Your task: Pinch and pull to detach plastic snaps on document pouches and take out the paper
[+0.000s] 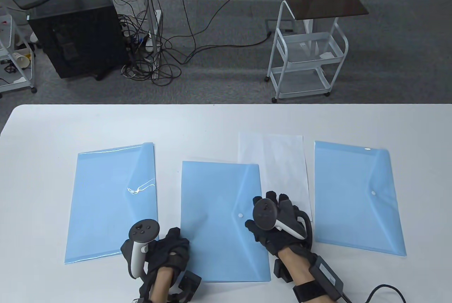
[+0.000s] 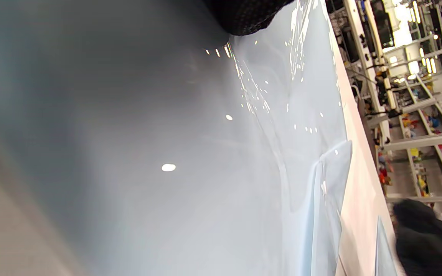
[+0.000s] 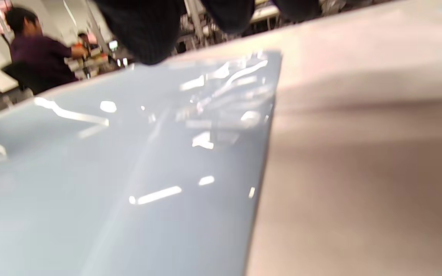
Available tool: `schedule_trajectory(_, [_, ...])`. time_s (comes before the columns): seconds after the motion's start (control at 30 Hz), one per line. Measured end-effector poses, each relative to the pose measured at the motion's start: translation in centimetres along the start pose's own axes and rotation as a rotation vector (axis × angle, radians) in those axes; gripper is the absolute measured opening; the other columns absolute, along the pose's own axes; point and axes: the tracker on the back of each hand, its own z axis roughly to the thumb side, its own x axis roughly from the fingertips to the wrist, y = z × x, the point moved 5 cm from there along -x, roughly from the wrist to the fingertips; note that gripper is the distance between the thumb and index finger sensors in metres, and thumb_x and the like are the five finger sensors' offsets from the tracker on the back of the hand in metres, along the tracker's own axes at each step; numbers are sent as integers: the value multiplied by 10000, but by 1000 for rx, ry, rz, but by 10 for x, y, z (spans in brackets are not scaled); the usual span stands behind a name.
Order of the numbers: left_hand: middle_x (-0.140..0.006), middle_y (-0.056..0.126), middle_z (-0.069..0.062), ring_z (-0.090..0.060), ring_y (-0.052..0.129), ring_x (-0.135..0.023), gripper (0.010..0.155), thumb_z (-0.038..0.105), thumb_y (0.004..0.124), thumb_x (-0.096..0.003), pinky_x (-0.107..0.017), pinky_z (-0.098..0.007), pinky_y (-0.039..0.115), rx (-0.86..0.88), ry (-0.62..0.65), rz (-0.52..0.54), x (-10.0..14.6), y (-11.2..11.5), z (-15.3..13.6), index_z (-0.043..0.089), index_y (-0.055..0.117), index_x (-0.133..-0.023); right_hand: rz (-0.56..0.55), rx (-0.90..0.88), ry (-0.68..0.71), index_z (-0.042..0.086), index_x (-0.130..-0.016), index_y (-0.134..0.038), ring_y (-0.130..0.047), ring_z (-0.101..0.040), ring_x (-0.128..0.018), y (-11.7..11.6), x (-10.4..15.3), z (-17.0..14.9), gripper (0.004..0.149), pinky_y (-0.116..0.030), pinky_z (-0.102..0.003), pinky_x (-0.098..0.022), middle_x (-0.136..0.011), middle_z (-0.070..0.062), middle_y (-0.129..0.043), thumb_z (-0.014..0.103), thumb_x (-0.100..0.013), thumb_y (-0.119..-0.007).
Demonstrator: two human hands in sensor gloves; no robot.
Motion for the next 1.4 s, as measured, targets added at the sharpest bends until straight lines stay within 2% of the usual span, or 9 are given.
schedule_trajectory(0.13, [-846, 882, -66, -257, 1050, -541, 466, 193, 673, -550, -400, -368, 936, 1, -2, 1, 0, 0, 0, 125, 572, -1000, -93, -42, -13, 35, -1155, -414, -398, -699, -997, 27, 18, -18, 852, -444, -849, -599, -1205, -394, -383, 569, -554, -692])
schedule_trajectory(0.27, [-847, 881, -66, -258, 1049, -541, 467, 194, 673, -551, -402, -367, 935, 0, -4, 4, 0, 0, 0, 125, 571, -1001, -206, -79, -33, 93, -1173, -384, -393, -704, -1003, 44, 34, -40, 864, -449, -857, -598, -1221, -384, -336, 612, -547, -678])
schedule_trajectory(0.43, [-851, 877, -67, -261, 1046, -547, 471, 187, 675, -548, -407, -369, 934, 5, -6, 4, 1, 0, -1, 126, 567, -1002, -272, -122, -51, 147, -1185, -359, -345, -725, -1003, 42, 40, -60, 869, -420, -878, -590, -1236, -367, -272, 642, -543, -670])
schedule_trajectory(0.6, [-872, 864, -97, -287, 1040, -567, 479, 152, 665, -536, -418, -393, 928, 43, 8, -26, 2, 0, 0, 117, 564, -1003, -269, -135, -62, 154, -1185, -358, -305, -755, -983, 33, 37, -70, 867, -386, -897, -573, -1237, -360, -261, 647, -541, -667])
schedule_trajectory(0.93, [-858, 878, -105, -280, 1045, -537, 474, 147, 669, -533, -398, -387, 931, 182, 150, -113, 22, -10, 29, 115, 582, -998, -279, -196, -83, 152, -1180, -394, -333, -738, -990, 32, 43, -80, 850, -393, -896, -569, -1233, -366, -296, 643, -542, -669])
schedule_trajectory(1.03, [-854, 881, -105, -275, 1044, -530, 472, 149, 670, -535, -393, -385, 930, 203, 184, -84, 26, -24, 41, 116, 585, -998, -288, -203, -90, 149, -1179, -397, -335, -737, -990, 34, 44, -83, 848, -397, -894, -568, -1232, -366, -300, 641, -544, -668])
schedule_trajectory(1.17, [-854, 883, -97, -270, 1042, -529, 471, 160, 672, -541, -392, -382, 927, 184, 196, 19, 25, -53, 52, 126, 589, -1003, -294, -226, -100, 144, -1179, -400, -337, -736, -990, 35, 45, -88, 848, -395, -894, -569, -1231, -369, -306, 639, -545, -668])
schedule_trajectory(1.4, [-845, 896, -90, -263, 1041, -514, 465, 178, 682, -548, -381, -381, 922, 127, 160, 190, 3, -99, 70, 161, 621, -1009, -278, -232, -122, 140, -1177, -415, -336, -735, -990, 33, 44, -97, 843, -390, -896, -567, -1230, -371, -311, 635, -545, -672])
